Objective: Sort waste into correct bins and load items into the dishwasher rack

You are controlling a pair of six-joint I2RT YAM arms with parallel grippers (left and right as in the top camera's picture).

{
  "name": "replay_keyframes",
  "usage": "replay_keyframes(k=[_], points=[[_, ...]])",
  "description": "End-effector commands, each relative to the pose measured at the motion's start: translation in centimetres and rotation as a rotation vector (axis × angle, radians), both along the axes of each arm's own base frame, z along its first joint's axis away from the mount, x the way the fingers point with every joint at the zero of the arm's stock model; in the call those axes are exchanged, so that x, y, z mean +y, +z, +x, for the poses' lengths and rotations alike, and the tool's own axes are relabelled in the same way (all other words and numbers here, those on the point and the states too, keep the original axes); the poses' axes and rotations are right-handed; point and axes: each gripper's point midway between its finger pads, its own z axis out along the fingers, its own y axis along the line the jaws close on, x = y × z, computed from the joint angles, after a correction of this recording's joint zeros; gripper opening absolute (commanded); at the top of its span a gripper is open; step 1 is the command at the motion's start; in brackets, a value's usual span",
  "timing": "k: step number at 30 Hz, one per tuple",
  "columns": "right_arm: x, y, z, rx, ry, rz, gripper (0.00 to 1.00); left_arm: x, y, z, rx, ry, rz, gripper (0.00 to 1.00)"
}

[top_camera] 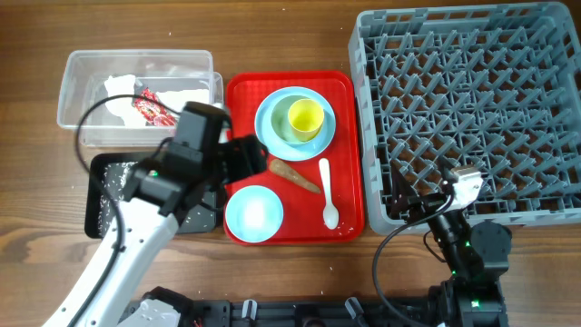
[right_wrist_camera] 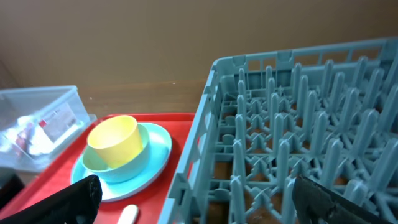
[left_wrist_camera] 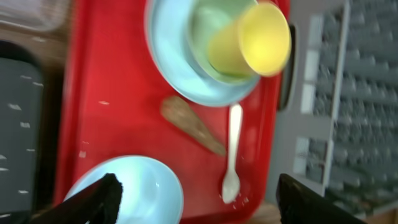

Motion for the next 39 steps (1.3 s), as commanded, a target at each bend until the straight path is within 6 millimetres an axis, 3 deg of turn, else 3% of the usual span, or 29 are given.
replay_keyframes(k=[1,4,9,12,13,15,19,21,25,29,33,39], points=[[-0.4,0.6,0.1,-0.035,-0.008,-0.099,1.00,-2.8,0.3,-0.7,-0.048,-0.139,0.025,0.71],[-0.4,0.2,0.1,-0.021,-0.008,-0.099,1.00,-4.4,1.1,-0.3,-0.105,-0.167,0.005,0.62],[-0.4,0.3,0.1,-0.021,-0.007,-0.098,1.00,-6.4,1.0,-0.8,-0.106,-0.200,-0.018,0.56],[-0.4,1.4,0.2,0.021,-0.050,0.223,1.00,-7.5,0.0,-1.6,-0.078,-0.239,-0.004,0.54],[-0.4,2.1,0.2,0.012,-0.055,0.260,1.00,-7.5,-0.3,-1.5,-0.071,-0.240,0.000,0.54],[-0.4,4.4,0.1,-0.022,-0.047,0.251,1.00,-7.6,-0.7,-1.5,-0.059,-0.240,0.005,0.55],[0.1,12.4,-0.9,0.037,-0.023,0.229,1.00,-8.4,-2.7,-1.9,0.043,-0.228,-0.022,0.51],[0.3,14.5,-1.0,0.118,-0.020,0.201,1.00,-8.6,-3.8,-1.5,0.082,-0.179,-0.022,0.52],[0.3,16.0,-0.5,0.247,-0.025,0.177,1.00,-8.9,-6.4,-1.0,0.181,-0.082,-0.027,0.38],[-0.8,14.0,1.1,0.348,-0.098,0.159,1.00,-8.8,-8.6,-0.9,0.272,0.034,-0.028,0.30],[-1.9,10.6,2.3,0.480,-0.172,0.131,1.00,-7.8,-9.2,-0.1,0.242,0.137,0.034,0.32],[-1.9,5.6,4.8,0.666,-0.185,0.116,1.00,-9.4,-10.6,-1.0,0.200,0.226,0.100,0.34]])
